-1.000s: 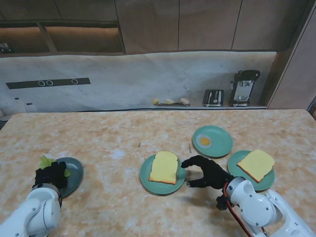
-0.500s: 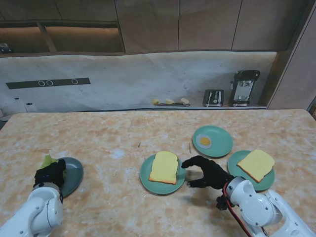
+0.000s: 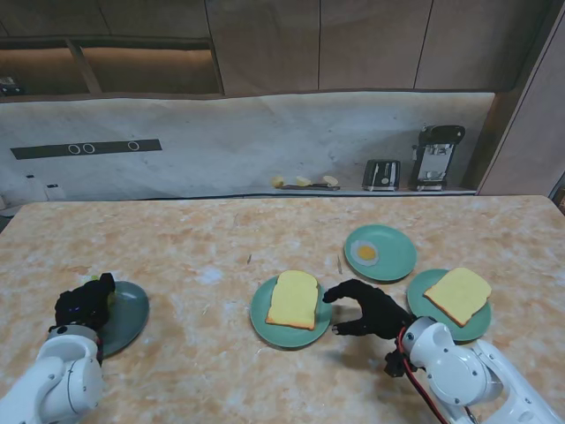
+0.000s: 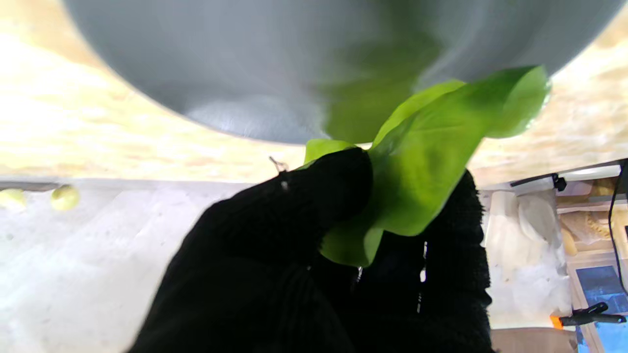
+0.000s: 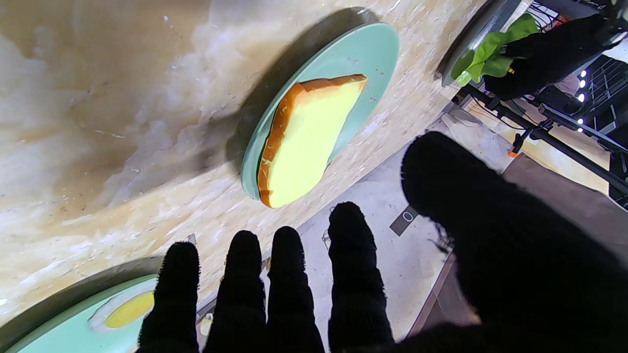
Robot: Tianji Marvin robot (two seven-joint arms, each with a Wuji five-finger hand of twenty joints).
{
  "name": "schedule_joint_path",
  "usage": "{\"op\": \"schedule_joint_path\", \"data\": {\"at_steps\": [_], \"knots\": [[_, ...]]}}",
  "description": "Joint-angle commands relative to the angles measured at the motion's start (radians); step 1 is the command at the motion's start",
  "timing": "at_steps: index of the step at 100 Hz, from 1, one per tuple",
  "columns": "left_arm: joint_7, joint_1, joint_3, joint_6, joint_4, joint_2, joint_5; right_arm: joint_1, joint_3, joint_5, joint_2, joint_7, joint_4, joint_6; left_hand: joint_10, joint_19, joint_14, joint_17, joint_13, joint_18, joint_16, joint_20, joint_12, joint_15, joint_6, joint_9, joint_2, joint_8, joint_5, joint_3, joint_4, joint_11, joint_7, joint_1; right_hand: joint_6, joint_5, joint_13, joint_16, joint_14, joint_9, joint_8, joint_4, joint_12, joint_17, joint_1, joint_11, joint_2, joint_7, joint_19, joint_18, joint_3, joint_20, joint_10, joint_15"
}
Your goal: Prepare sandwich (Bread, lettuce, and egg)
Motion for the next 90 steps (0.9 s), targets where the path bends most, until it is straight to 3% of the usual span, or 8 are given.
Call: {"op": "schedule_joint_path", "data": {"at_steps": [1, 19, 25, 26, 53, 74, 90], "knots": [[-0.002, 0.021, -0.011, -0.009, -0.039, -0.001, 0.004, -0.004, -0.005, 0.002, -0.007, 0.009, 0.001, -0.004, 0.005, 0.023, 0.009, 0.000, 0.018, 0.019, 0.019, 0.025, -0.005, 0.039, -0.008, 0.007, -0.038, 0.014, 0.014, 0.056, -0.001, 0.017, 0.047, 0.027, 0.008, 0.006, 0.016, 0.017, -0.015, 0.026, 0.006, -0.013, -0.788, -0.005, -0.031, 0.020, 0.015, 0.005, -0.005, -0.011, -0.003, 0.010, -0.003, 0.006], [-0.005, 0.058, -0.050, -0.062, -0.125, -0.009, -0.048, 0.000, -0.010, 0.008, -0.010, -0.002, 0.007, -0.009, 0.008, 0.022, 0.007, -0.006, 0.014, 0.013, 0.016, 0.028, -0.010, 0.038, -0.010, 0.004, -0.033, 0.012, 0.014, 0.051, -0.004, 0.017, 0.044, 0.027, 0.014, 0.013, 0.018, 0.017, -0.016, 0.027, 0.008, -0.012, -0.788, -0.002, -0.032, 0.021, 0.015, 0.009, -0.001, -0.011, -0.002, 0.009, -0.002, 0.008], [-0.011, 0.064, -0.055, -0.073, -0.148, -0.013, -0.090, -0.002, -0.011, 0.009, -0.011, -0.007, 0.008, -0.008, 0.008, 0.022, 0.007, -0.006, 0.014, 0.012, 0.016, 0.030, -0.011, 0.039, -0.012, 0.003, -0.033, 0.010, 0.014, 0.049, -0.004, 0.018, 0.042, 0.028, 0.015, 0.013, 0.018, 0.017, -0.016, 0.028, 0.008, -0.012, -0.788, -0.003, -0.031, 0.022, 0.015, 0.009, -0.001, -0.011, -0.001, 0.008, -0.003, 0.008], [-0.012, 0.065, -0.055, -0.074, -0.152, -0.014, -0.096, -0.002, -0.011, 0.009, -0.011, -0.007, 0.008, -0.007, -0.011, 0.022, 0.007, -0.006, 0.014, 0.012, 0.016, 0.030, -0.013, 0.039, -0.012, 0.006, -0.032, 0.009, 0.015, 0.047, -0.004, 0.018, 0.042, 0.028, 0.015, 0.013, 0.018, 0.017, -0.016, 0.028, 0.008, -0.012, -0.788, -0.003, -0.032, 0.022, 0.015, 0.009, 0.000, -0.011, -0.001, 0.008, -0.002, 0.008], [-0.035, 0.062, -0.054, -0.105, -0.223, -0.029, -0.286, -0.016, 0.000, 0.004, -0.014, -0.023, 0.005, -0.006, 0.009, 0.020, 0.028, 0.004, 0.032, 0.017, 0.009, 0.047, -0.022, 0.019, -0.019, 0.034, -0.027, -0.013, 0.044, 0.028, -0.007, -0.020, 0.009, 0.036, 0.020, 0.017, 0.022, 0.017, -0.015, 0.032, 0.009, -0.012, -0.786, -0.001, -0.032, 0.024, 0.018, 0.011, 0.004, -0.010, 0.002, 0.006, -0.001, 0.011], [-0.114, 0.007, -0.029, -0.079, -0.256, -0.030, -0.458, -0.027, 0.009, 0.002, -0.017, -0.038, 0.003, -0.001, 0.027, 0.019, 0.051, 0.014, 0.054, 0.036, 0.023, 0.080, -0.002, -0.004, -0.010, 0.068, -0.033, -0.032, 0.072, 0.024, -0.006, -0.068, -0.021, 0.041, 0.023, 0.024, 0.025, 0.017, -0.014, 0.037, 0.011, -0.012, -0.786, 0.001, -0.031, 0.025, 0.017, 0.013, 0.008, -0.009, 0.004, 0.004, -0.002, 0.013], [-0.219, -0.057, 0.001, -0.048, -0.246, -0.020, -0.596, -0.031, 0.013, -0.001, -0.017, -0.040, 0.003, 0.006, 0.035, 0.017, 0.062, 0.020, 0.068, 0.051, 0.023, 0.094, 0.007, -0.013, 0.003, 0.084, -0.043, -0.041, 0.096, 0.032, -0.003, -0.087, -0.036, 0.043, 0.026, 0.024, 0.026, 0.016, -0.015, 0.039, 0.010, -0.012, -0.786, 0.002, -0.031, 0.024, 0.016, 0.011, 0.009, -0.008, 0.006, 0.003, 0.000, 0.012]]}}
